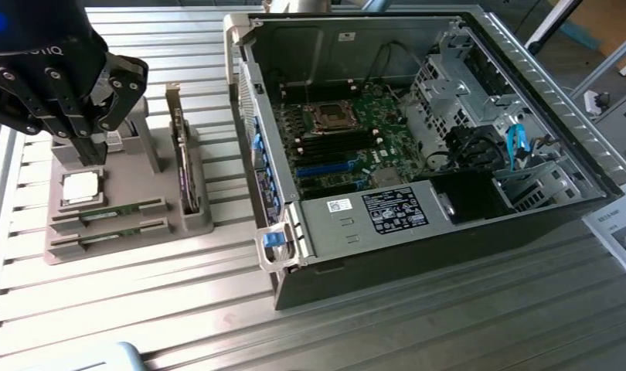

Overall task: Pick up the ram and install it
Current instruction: 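Pick up the ram and move it above insertion slot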

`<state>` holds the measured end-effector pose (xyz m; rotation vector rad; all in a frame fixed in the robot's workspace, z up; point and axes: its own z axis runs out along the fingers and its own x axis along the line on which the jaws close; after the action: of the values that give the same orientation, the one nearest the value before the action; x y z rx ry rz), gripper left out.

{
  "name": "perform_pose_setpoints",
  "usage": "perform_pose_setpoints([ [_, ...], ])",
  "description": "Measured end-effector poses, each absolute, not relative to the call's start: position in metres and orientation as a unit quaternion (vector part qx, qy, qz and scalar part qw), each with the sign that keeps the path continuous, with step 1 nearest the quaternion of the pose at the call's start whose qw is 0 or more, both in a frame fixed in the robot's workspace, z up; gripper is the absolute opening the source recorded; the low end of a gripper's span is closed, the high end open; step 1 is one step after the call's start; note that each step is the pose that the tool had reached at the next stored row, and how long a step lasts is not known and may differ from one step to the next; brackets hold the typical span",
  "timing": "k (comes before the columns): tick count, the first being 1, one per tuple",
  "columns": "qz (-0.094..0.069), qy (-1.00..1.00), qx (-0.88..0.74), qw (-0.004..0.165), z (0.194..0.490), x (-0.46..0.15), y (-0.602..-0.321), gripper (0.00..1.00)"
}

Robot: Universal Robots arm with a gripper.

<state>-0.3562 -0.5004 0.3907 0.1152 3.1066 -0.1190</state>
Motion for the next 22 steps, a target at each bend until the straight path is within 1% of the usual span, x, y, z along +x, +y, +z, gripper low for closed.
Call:
perform_pose_setpoints([
  [9, -0.038, 0.998, 0.037, 0.015, 0.391, -0.356, -0.5, 0.1],
  [14, -0.038, 0.998, 0.037, 0.016, 0.389, -0.375, -0.5, 0.1],
  [22, -0.038, 0.998, 0.037, 0.016, 0.366, -0.378, -0.5, 0.1],
])
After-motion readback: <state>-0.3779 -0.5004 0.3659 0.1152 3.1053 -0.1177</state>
